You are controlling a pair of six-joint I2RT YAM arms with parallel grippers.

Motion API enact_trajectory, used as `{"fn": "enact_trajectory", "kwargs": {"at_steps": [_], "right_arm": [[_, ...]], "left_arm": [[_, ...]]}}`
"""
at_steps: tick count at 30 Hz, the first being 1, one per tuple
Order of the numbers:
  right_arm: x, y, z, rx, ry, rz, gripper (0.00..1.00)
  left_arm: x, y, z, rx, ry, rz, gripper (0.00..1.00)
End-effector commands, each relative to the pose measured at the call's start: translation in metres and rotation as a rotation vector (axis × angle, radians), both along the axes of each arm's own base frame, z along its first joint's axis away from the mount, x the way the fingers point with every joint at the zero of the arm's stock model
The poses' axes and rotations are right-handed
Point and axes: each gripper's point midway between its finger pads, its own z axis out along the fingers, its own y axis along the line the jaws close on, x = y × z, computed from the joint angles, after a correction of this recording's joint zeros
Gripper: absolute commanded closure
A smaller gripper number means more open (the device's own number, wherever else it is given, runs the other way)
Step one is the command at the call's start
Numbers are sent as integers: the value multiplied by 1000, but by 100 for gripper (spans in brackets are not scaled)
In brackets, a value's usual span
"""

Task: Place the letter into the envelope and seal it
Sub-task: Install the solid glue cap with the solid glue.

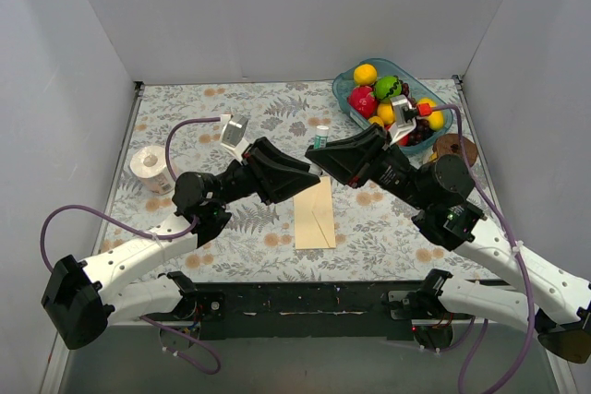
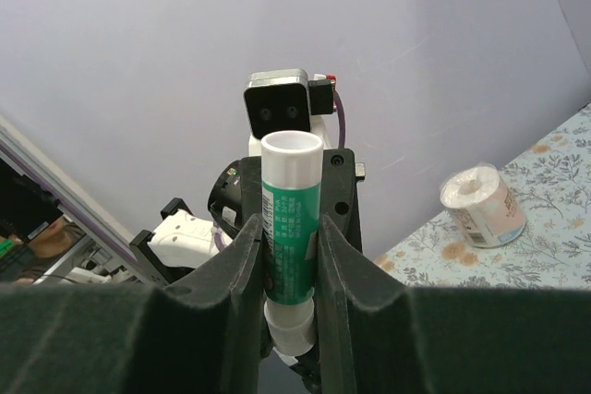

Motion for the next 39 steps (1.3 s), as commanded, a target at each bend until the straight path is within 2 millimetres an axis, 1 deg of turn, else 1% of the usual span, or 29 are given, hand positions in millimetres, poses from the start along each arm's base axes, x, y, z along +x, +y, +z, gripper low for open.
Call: {"fn": "enact_trajectory", "kwargs": {"at_steps": [1, 17, 26, 27, 39], "right_arm": [[9, 2, -26, -77, 2, -53, 99], [0, 6, -28, -62, -16, -59, 99], [-3, 11, -31, -77, -35, -69, 99], [-1, 10, -30, -72, -29, -89, 99], [-6, 13, -29, -69, -63, -122, 99]], "left_arm": [[-18, 29, 50, -193, -99, 21, 100], [-20, 42, 62, -299, -107, 31, 100], [-21, 44, 64, -333, -94, 10, 100], [-21, 44, 64, -338, -89, 6, 100], [-23, 50, 67, -385, -82, 1, 100]]}}
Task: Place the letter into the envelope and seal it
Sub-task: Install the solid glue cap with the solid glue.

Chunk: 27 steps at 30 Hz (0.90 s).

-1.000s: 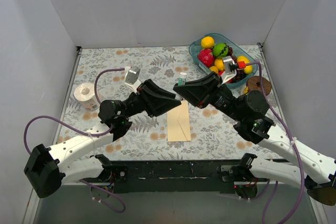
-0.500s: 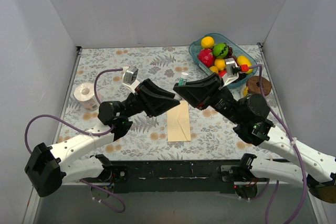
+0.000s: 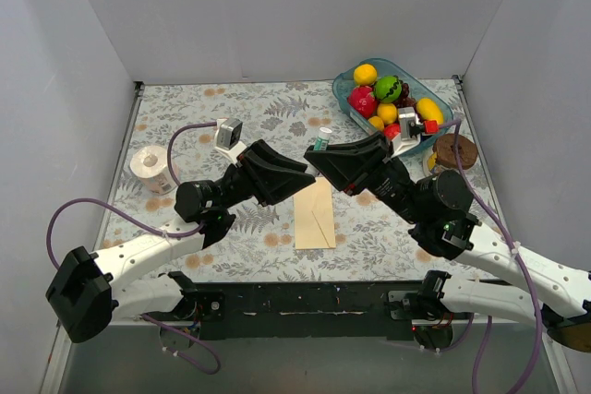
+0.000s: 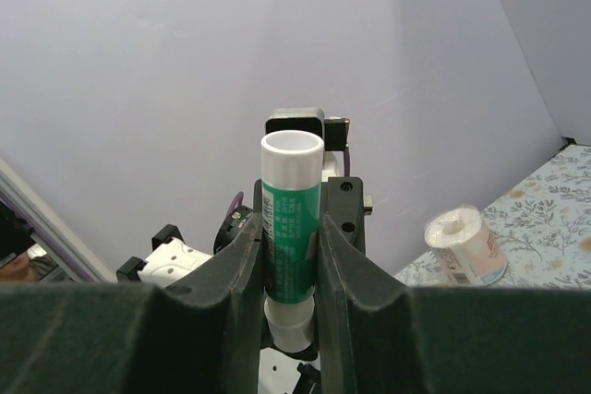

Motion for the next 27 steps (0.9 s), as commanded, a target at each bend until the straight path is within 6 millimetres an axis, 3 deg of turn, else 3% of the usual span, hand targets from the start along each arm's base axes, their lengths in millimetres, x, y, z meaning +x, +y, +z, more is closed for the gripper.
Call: {"fn": "enact_trajectory", "kwargs": {"at_steps": [1, 14, 27], "right_arm": [[5, 11, -38, -133, 5, -33, 99], [-6, 22, -42, -154, -82, -40, 99], [-16, 31, -54, -170, -57, -14, 99]], "left_arm": [[-19, 42, 58, -255, -107, 50, 100], [-25, 54, 65, -327, -77, -1, 100], [-29, 60, 71, -386, -106, -16, 100]]}}
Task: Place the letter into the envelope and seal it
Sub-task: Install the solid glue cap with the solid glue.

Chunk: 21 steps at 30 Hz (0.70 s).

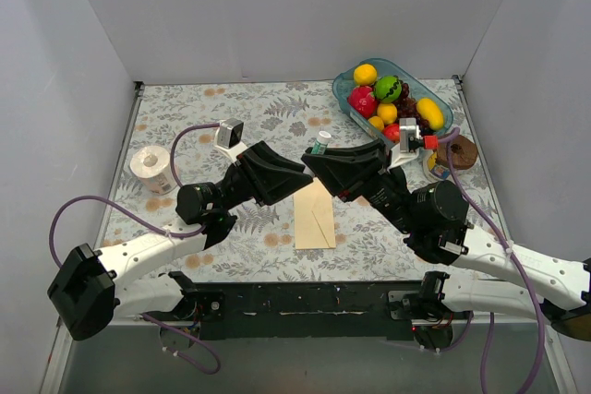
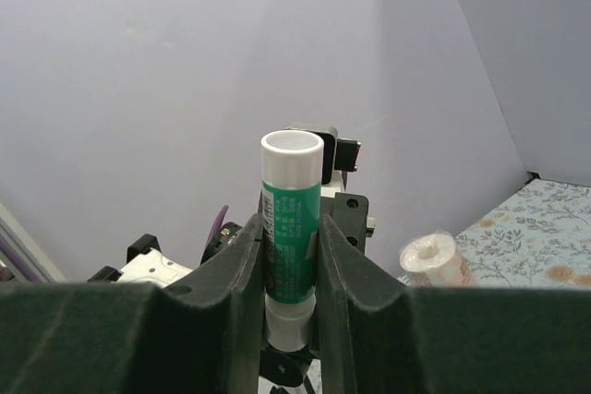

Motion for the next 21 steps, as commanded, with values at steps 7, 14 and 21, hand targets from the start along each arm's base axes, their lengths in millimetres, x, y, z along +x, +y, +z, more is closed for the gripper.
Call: {"fn": "enact_trajectory", "kwargs": {"at_steps": [7, 14, 21], "right_arm": [[-16, 29, -64, -210, 47, 85, 99], [-21, 28, -72, -239, 57, 93, 99], [-22, 24, -76, -242, 70, 87, 99]], "left_arm": [[-29, 52, 76, -327, -213, 63, 100], [-29, 49, 79, -310, -233, 74, 100], [-27, 46, 78, -298, -233, 74, 100]]}}
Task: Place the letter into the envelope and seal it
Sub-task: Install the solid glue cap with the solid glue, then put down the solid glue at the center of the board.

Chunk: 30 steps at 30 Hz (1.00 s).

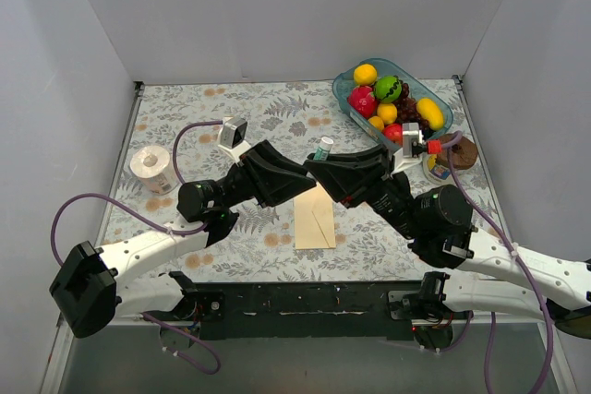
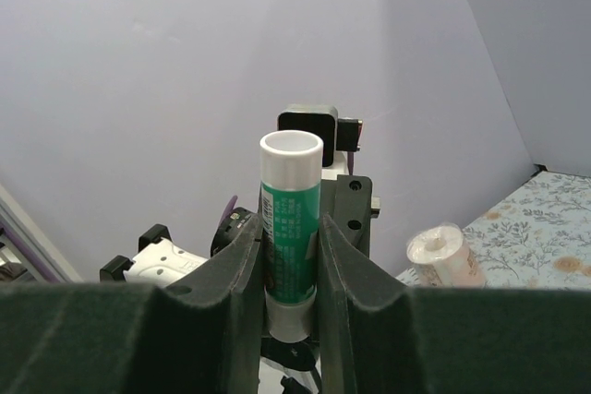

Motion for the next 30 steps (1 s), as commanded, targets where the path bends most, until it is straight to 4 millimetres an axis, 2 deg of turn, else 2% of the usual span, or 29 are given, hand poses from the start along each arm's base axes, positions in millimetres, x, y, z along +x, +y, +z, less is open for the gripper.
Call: {"fn": "enact_trajectory", "kwargs": {"at_steps": [1, 3, 4, 7, 8, 11, 16, 19, 20, 21, 22, 23, 24, 25, 26, 27, 28, 29, 30], "right_arm": [[-13, 24, -71, -228, 53, 77, 99], [-13, 23, -68, -217, 52, 76, 99], [-13, 22, -62, -201, 46, 74, 99], [-11, 20, -47, -168, 26, 58, 99], [-9, 20, -42, -159, 22, 49, 99], [-9, 19, -26, -128, 1, 42, 99], [-7, 16, -9, -89, -19, 25, 99], [-4, 11, -1, -79, -21, -1, 99], [1, 7, -1, -80, -10, -30, 99], [4, 4, -4, -111, -1, -53, 99], [8, 1, -5, -135, 9, -79, 99], [22, -8, -10, -161, 50, -165, 99], [32, -12, -21, -215, 81, -224, 99], [42, -20, -33, -311, 101, -296, 99], [63, -37, -48, -381, 160, -433, 99], [74, -40, -63, -467, 184, -499, 99], [86, -56, -79, -583, 215, -576, 99], [96, -64, -86, -631, 237, -628, 99], [105, -62, -102, -703, 255, -647, 99]], "left_arm": [[-18, 49, 73, -308, -155, 87, 100], [-19, 47, 72, -296, -158, 84, 99], [-18, 45, 71, -284, -152, 81, 85], [-17, 43, 66, -258, -140, 77, 53], [-17, 42, 65, -250, -134, 75, 32], [-16, 41, 59, -216, -114, 82, 2], [-19, 44, 49, -165, -86, 99, 2], [-11, 41, 33, -108, -50, 144, 2], [-14, 47, 30, -100, -46, 165, 2], [-11, 48, 27, -86, -33, 189, 2], [4, 44, 15, -30, -4, 264, 2], [2, 54, 19, -27, -3, 305, 2], [10, 57, 18, -6, 18, 364, 2], [24, 53, 0, 89, 49, 434, 2], [35, 59, -3, 112, 74, 506, 2], [37, 69, 7, 112, 91, 558, 2], [51, 68, -17, 217, 146, 615, 2], [61, 75, -21, 238, 179, 680, 2], [64, 83, -17, 239, 195, 721, 2]]}}
